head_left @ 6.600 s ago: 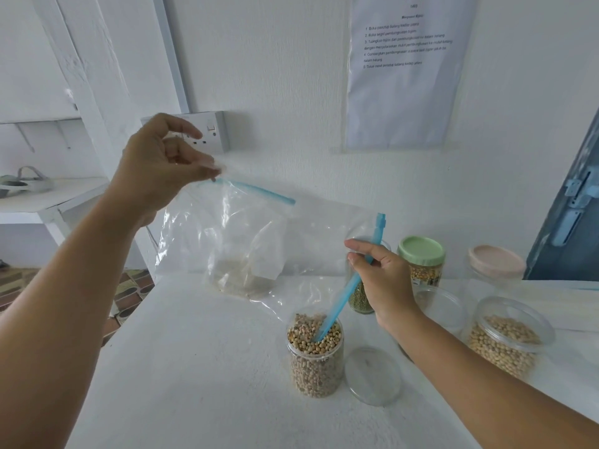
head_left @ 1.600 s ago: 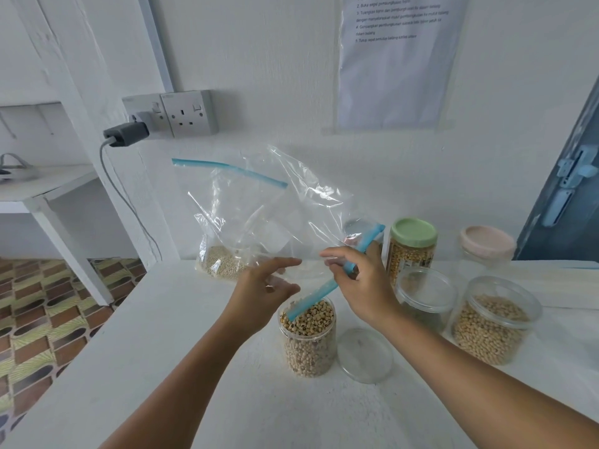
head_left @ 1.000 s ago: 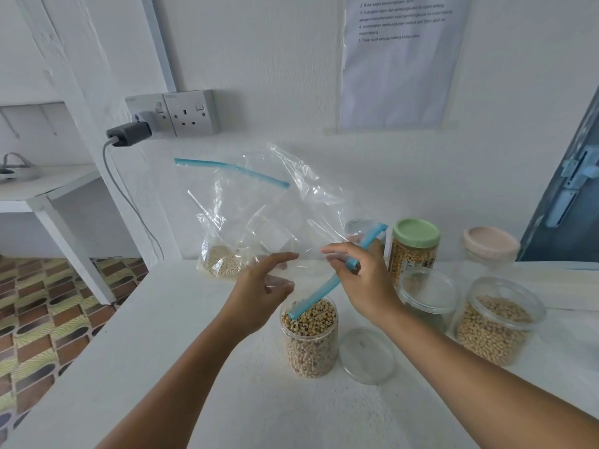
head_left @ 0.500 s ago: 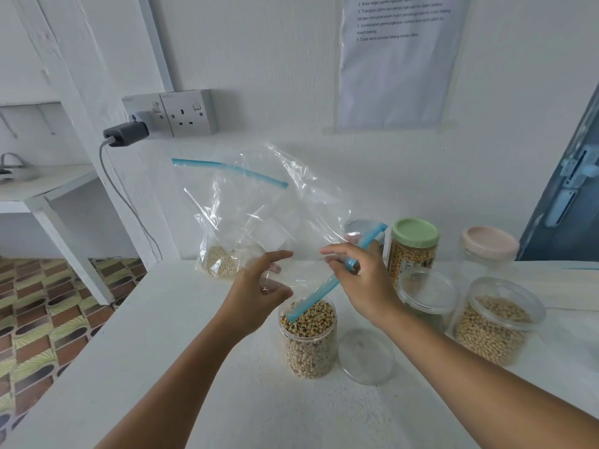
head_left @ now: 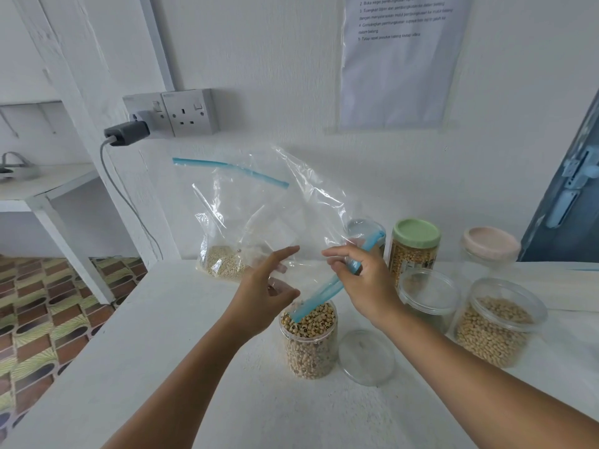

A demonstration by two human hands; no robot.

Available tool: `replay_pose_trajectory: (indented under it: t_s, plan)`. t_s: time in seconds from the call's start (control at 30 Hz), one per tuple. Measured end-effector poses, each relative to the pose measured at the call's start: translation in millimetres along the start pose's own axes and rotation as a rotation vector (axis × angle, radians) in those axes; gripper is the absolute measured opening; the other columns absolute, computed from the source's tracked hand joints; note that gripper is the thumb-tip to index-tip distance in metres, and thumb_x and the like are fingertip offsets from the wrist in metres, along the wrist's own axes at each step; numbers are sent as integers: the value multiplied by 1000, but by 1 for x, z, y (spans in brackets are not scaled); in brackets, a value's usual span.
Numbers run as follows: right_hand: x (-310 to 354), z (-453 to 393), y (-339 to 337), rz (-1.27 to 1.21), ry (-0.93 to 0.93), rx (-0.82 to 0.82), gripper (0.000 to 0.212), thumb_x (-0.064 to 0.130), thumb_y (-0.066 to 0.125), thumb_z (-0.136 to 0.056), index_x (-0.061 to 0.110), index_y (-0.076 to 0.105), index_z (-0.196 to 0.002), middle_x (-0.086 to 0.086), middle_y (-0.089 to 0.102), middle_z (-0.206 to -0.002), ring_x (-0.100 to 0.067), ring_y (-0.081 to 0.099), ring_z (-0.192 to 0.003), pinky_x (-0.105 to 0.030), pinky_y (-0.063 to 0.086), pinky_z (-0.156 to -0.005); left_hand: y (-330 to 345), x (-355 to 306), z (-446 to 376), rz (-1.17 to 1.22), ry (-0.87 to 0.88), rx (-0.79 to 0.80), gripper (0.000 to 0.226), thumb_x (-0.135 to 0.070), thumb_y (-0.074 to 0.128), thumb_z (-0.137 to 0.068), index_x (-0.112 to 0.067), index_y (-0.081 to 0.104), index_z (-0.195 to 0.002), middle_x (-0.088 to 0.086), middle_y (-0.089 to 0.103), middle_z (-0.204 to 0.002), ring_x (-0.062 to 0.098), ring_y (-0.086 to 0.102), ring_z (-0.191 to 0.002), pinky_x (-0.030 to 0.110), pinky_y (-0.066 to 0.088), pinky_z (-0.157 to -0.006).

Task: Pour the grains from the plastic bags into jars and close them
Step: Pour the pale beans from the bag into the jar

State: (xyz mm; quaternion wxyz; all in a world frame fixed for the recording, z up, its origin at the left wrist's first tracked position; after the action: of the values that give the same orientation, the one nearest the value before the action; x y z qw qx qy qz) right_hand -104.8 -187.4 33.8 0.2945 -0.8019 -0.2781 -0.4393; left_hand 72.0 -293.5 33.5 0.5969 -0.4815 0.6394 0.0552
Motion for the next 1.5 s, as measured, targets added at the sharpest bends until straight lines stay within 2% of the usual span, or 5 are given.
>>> replay_pose_trajectory:
  t_s: [0.13, 0.37, 0.53, 0.93, 1.5]
  plan:
    - [-6, -2, -3, 11, 1, -12, 32, 4, 67, -98, 34, 80, -101, -9, 58, -122, 2, 63, -109, -14, 54, -77, -7, 6, 9, 184, -92, 45, 69, -40, 79, -86, -65, 47, -142, -13, 48, -147, 11, 55, -129, 34, 49, -108]
    - [1, 0, -3, 3, -20, 14, 30, 0, 65, -98, 26, 79, -103, -14, 55, -121, 11, 61, -109, -6, 49, -84, -64, 23, -6, 760, -236, -332, 34, -16, 61, -103, -35, 72, -128, 2, 68, -132, 27, 69, -118, 43, 54, -102]
    - [7, 0, -3, 112, -128, -27, 39, 6, 68, -98, 45, 75, -99, -5, 51, -118, -12, 56, -117, -17, 52, -96, -74, 21, -18, 688, -212, -384, 35, 10, 56, -99, -16, 80, -105, 6, 72, -111, 32, 73, -111, 42, 56, -101]
    - [18, 4, -9, 177, -292, -112, 30, 4, 68, -97, 33, 78, -103, -6, 48, -116, -22, 55, -118, -31, 58, -91, -86, -1, -20, 854, -115, -423, 32, 11, 61, -94, -15, 79, -99, 8, 76, -107, 32, 73, -109, 40, 51, -93]
    - [7, 2, -13, 120, -199, -149, 21, 19, 74, -95, 35, 74, -109, -3, 44, -129, 10, 43, -122, -5, 46, -84, -95, -47, -24, 859, 115, -400, 27, 15, 63, -91, -7, 74, -100, 12, 77, -108, 36, 72, -112, 40, 54, -105]
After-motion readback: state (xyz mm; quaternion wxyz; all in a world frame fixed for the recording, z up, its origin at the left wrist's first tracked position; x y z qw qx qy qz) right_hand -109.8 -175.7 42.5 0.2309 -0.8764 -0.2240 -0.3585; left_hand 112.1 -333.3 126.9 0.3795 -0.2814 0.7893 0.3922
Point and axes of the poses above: each hand's wrist, its own z-axis away from the middle knuckle, its own y-axis out of the palm, x = y × z, the point moved 8 cm from there along -z, towards the middle knuckle
